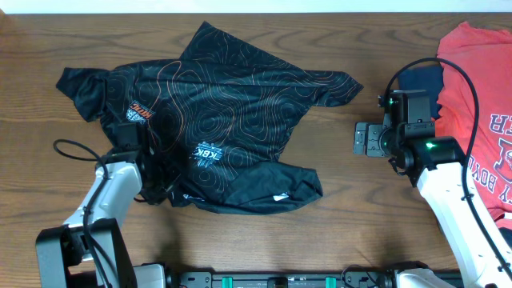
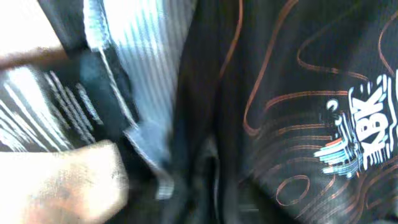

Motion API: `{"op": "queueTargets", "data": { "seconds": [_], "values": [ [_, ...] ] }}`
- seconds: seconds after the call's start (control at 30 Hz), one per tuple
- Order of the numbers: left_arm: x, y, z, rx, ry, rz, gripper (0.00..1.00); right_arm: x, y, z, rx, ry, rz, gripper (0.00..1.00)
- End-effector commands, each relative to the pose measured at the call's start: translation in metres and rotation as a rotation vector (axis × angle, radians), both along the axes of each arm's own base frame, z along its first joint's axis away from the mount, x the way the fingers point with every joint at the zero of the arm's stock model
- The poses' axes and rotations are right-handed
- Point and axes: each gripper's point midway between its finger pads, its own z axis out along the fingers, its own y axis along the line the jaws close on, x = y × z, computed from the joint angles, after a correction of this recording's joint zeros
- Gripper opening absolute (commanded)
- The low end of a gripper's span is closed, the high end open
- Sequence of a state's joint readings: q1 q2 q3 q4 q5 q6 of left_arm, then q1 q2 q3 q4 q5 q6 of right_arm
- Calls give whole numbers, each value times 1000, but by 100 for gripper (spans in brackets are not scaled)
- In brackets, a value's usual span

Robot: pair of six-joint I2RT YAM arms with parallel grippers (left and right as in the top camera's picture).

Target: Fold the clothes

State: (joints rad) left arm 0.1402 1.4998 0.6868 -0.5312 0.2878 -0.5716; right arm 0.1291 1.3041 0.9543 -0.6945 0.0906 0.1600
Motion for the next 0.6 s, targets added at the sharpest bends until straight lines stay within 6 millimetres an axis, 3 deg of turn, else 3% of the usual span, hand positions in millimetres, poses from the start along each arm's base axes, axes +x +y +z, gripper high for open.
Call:
{"op": "queueTargets", "data": {
  "seconds": [0.0,0.13,0.2,0.37,0.47,0.5,0.57],
  "values": [
    [0,9,-5,58,-6,-4,7,0,-4,5,-5,-14,-15,99],
    [10,31,-4,141,-40,40,6,0,-4,5,-5,-14,-15,99],
    [21,54,3,191,-71,98,6,0,-4,5,-5,-14,-15,99],
    [65,121,56,251,-224,270,6,5,3,6,28,-30,3,98],
    [77,144,82,270,-275,318,6,10,17,4,93,-31,48,99],
    [78,144,85,258,-277,320,31,11,21,2,114,-26,61,99],
    [73,135,83,210,-255,308,93,12,29,-3,146,-14,83,99]
  ]
}}
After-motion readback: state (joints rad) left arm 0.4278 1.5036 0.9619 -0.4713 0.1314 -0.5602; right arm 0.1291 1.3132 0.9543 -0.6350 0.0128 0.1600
